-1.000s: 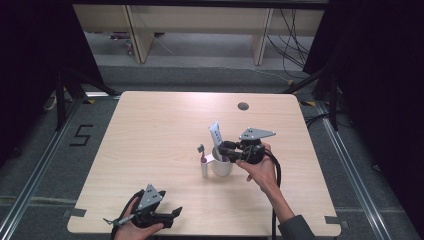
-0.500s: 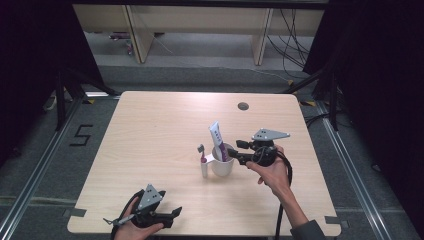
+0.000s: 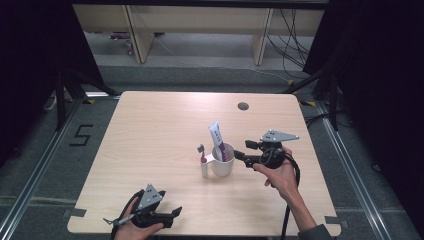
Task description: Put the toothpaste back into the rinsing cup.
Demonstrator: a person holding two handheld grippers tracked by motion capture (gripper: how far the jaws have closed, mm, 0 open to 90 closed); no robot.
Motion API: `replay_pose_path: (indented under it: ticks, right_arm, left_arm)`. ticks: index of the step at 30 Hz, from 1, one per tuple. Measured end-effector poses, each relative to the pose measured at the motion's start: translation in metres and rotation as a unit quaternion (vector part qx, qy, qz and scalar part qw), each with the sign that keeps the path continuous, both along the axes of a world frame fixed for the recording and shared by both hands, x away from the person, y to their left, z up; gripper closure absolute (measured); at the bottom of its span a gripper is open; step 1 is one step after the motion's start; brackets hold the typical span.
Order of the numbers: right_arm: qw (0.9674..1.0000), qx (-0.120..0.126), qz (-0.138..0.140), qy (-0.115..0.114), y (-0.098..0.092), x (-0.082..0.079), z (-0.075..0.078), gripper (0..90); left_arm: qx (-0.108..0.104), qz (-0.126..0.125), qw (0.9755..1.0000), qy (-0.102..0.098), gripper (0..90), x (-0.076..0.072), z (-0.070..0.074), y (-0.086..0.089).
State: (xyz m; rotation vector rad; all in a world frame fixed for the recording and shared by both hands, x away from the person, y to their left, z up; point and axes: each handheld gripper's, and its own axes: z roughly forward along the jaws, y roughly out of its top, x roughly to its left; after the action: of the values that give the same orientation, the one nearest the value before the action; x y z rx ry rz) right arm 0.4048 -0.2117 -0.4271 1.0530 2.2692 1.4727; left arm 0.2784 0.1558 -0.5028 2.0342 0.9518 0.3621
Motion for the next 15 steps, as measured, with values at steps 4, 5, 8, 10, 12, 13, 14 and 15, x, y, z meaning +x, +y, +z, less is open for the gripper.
replay_pose_path:
  ticks: [4,5,8,10,12,13,14,15]
  right_arm:
    - [0.9996,0.014,-0.008,0.021,-0.004,-0.005,-0.002,30.5]
    - [1.0,0.003,-0.005,0.0,-0.007,-0.002,-0.004,29.4]
    - [0.9998,0.01,-0.013,0.01,-0.011,-0.006,-0.007,27.8]
    - [0.9999,0.004,-0.013,0.009,-0.014,-0.006,-0.008,26.3]
    - [0.9998,0.008,-0.015,0.014,-0.016,-0.008,-0.01,26.2]
    - [0.9998,0.004,-0.016,0.009,-0.018,-0.008,-0.01,25.6]
    - [0.9998,0.007,-0.017,0.01,-0.02,-0.009,-0.01,25.0]
    - [0.9997,0.006,-0.02,0.01,-0.022,-0.01,-0.011,24.9]
  left_arm:
    - [0.004,0.003,1.0,-0.001,21.3,0.001,0.0,0.0]
    - [0.004,0.003,1.0,-0.001,21.2,0.001,-0.001,0.0]
    - [0.007,0.002,1.0,-0.001,21.2,0.001,-0.001,0.001]
    - [0.005,0.003,1.0,-0.001,21.3,0.001,0.0,0.001]
    - [-0.001,0.004,1.0,0.001,21.2,0.0,0.0,0.0]
    - [-0.002,0.003,1.0,0.001,21.3,0.0,0.0,0.0]
    - [-0.002,0.003,1.0,0.001,21.2,0.0,0.0,0.001]
    - [-0.003,0.007,1.0,-0.002,21.2,0.0,0.0,0.0]
